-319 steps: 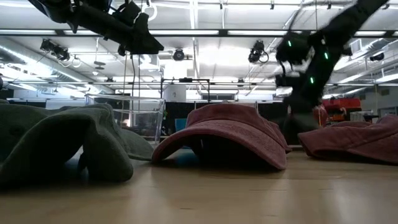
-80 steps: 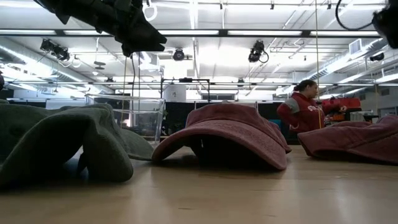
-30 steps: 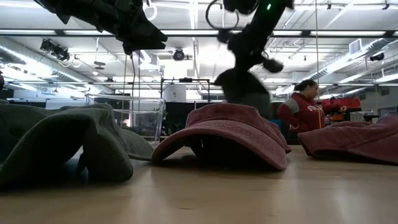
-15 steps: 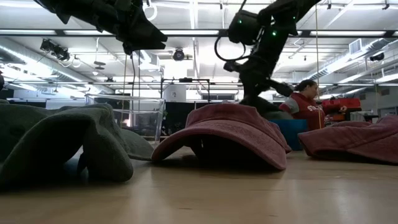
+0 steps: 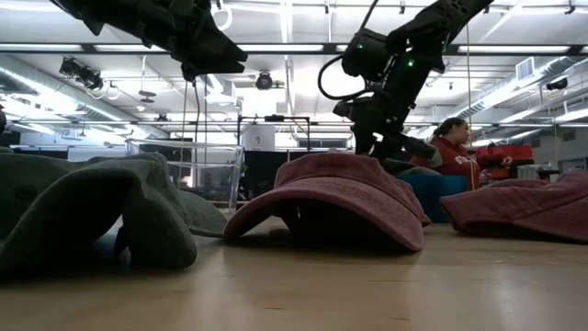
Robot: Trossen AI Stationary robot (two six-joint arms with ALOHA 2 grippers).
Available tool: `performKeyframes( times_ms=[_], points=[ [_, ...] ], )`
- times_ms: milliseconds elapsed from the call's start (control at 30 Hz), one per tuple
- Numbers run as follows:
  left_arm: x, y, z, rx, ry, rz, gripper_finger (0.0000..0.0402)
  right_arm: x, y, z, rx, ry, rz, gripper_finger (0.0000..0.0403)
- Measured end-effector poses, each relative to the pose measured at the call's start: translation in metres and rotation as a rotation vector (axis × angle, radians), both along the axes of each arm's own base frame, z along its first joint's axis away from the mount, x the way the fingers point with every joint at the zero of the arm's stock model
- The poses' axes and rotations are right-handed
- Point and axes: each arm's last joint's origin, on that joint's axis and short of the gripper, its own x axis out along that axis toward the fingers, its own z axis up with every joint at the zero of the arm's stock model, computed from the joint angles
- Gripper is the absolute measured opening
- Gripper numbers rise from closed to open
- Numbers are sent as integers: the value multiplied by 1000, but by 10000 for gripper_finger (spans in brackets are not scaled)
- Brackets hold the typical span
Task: Pick & Place hat
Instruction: Put the right gray cap into the blue bin, then put the gray cap into the blue bin
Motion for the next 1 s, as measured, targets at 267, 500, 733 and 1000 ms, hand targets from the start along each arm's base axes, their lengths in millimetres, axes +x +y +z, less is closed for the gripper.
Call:
performKeyframes(
  times_ms=[267, 500, 733, 1000],
  points=[
    [0, -1, 0, -90, -28, 22, 177, 7, -11, 8, 49, -204, -183, 161],
    [-8, -17, 27, -54, -68, -60, 177, 1, 6, 5, -73, -69, -232, 191],
    [-23, -49, 60, -51, 130, -156, 177, 2, 38, 31, -285, -87, -245, 192],
    [-22, -92, 11, -234, 455, -138, 177, 1, 76, 66, 178, -482, -391, 192]
  ],
)
